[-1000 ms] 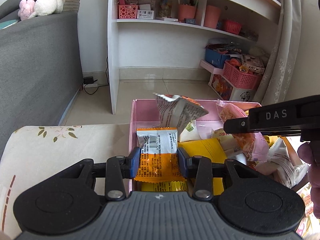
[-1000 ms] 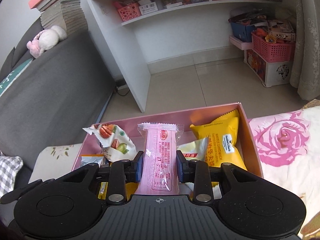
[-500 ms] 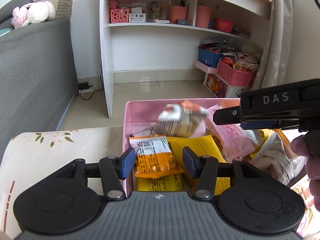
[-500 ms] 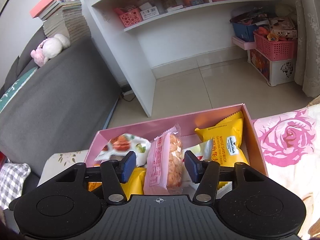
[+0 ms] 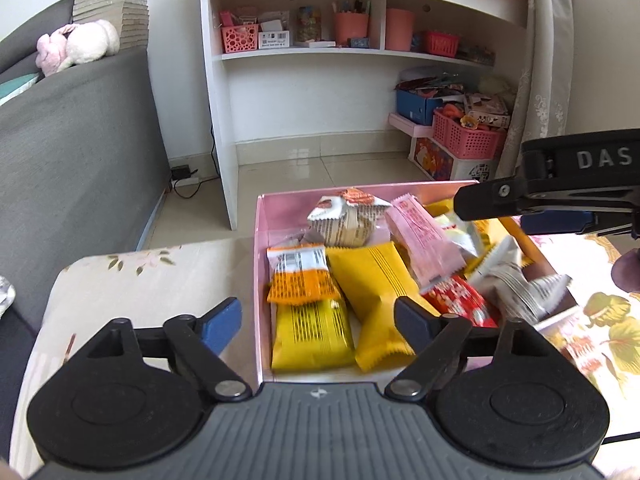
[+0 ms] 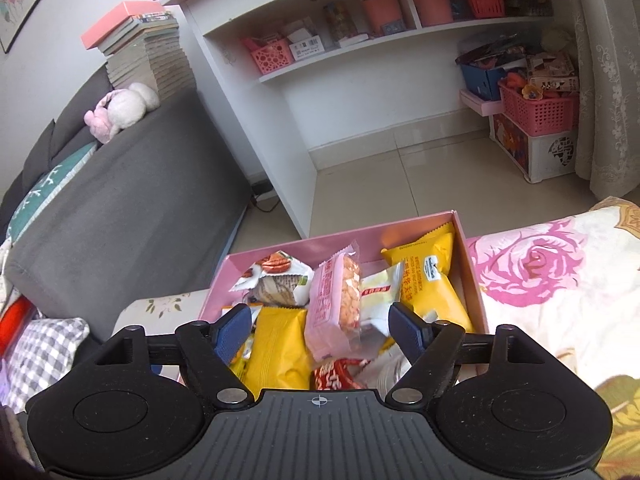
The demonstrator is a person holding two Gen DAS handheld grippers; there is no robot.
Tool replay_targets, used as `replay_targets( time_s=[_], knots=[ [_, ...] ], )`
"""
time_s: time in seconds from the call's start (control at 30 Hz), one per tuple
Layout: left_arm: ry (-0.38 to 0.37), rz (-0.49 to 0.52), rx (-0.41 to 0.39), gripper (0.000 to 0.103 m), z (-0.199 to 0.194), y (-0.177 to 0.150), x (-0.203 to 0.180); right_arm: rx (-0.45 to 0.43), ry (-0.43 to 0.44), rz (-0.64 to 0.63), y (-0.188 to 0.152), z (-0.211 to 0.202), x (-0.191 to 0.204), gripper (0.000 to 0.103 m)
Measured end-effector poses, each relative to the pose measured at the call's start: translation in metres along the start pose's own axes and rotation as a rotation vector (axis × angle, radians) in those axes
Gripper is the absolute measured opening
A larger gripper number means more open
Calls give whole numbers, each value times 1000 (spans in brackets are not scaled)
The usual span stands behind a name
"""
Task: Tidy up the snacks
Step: 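Lower both snacks into the pink box and open both grippers, then move both grippers back over the remaining snacks on the bedspread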
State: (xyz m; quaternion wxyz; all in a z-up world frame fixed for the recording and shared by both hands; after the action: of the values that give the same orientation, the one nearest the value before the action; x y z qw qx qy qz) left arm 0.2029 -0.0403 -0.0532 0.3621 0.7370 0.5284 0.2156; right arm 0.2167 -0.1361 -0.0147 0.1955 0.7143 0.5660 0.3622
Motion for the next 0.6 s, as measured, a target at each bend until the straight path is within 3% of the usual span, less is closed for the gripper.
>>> replay_targets(
  time_s=[0.37, 0.6],
  knots=[
    [3, 12, 28, 98, -42, -18, -7, -26, -5, -40, -24, -56, 5, 93],
    [6, 26, 40, 103, -61, -32, -4, -26, -6, -59, -47, -77, 3, 98]
  ],
)
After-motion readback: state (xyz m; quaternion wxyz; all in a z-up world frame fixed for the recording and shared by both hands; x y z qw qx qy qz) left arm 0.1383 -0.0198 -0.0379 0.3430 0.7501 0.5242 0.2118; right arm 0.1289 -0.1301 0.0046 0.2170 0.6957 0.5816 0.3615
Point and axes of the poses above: each gripper's, at about its wrist camera, not at the fingertips, and z roughly the way its jaws point, x to its left, y to its top, the point moved 6 cm from there along z, roughly the way its jaws point, and after that the axes turned 7 degrees about -y, right-handed, at the moved point
